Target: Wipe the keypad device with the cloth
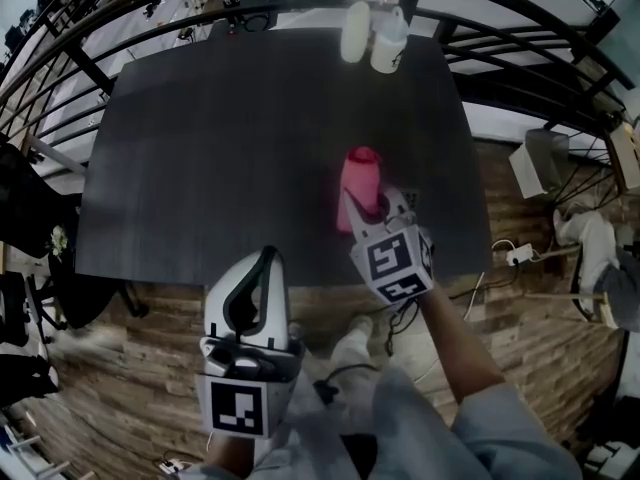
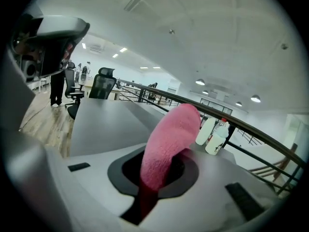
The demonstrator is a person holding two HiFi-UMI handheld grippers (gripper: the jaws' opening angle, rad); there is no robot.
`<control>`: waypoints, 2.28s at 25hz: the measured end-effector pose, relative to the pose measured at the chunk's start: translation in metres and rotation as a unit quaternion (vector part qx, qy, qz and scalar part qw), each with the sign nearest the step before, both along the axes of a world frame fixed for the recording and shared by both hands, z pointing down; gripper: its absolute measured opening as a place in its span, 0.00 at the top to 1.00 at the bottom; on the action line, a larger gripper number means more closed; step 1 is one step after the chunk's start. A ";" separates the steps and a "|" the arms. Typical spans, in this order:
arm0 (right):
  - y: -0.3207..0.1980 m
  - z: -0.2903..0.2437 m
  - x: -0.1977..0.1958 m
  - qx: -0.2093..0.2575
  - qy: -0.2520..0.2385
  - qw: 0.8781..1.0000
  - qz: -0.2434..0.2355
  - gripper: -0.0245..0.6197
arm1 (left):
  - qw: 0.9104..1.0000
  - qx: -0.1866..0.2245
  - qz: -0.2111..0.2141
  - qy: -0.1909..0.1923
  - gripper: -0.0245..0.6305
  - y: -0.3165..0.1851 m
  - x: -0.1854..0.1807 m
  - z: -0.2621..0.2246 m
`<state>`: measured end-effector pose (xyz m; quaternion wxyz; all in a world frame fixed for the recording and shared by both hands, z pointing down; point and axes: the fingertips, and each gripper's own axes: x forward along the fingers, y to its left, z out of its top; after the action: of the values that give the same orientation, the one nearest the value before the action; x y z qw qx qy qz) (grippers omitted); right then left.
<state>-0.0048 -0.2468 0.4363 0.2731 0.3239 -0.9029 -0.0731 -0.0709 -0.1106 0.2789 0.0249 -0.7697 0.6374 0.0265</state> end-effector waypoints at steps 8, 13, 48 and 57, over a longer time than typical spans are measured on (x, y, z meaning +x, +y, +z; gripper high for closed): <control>-0.016 0.032 -0.015 -0.094 0.020 0.995 -0.007 0.92 | 1.000 -0.002 -0.010 -0.002 0.95 0.005 -0.012 -0.001; -0.028 0.034 -0.005 -0.121 0.000 0.993 0.004 0.92 | 1.000 -0.004 -0.012 0.000 0.95 0.007 -0.011 0.000; -0.056 0.039 0.166 -0.124 -0.070 0.964 0.225 0.92 | 0.999 -0.011 0.040 -0.003 0.95 -0.007 0.030 0.002; -0.021 0.082 0.175 -0.164 -0.050 0.956 0.238 0.92 | 0.999 -0.012 0.043 -0.006 0.95 -0.008 0.034 0.004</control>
<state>0.1706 -0.2679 0.5181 0.2866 0.4836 -0.8115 0.1596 -0.0370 -0.1188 0.2830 0.0182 -0.7968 0.6037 0.0155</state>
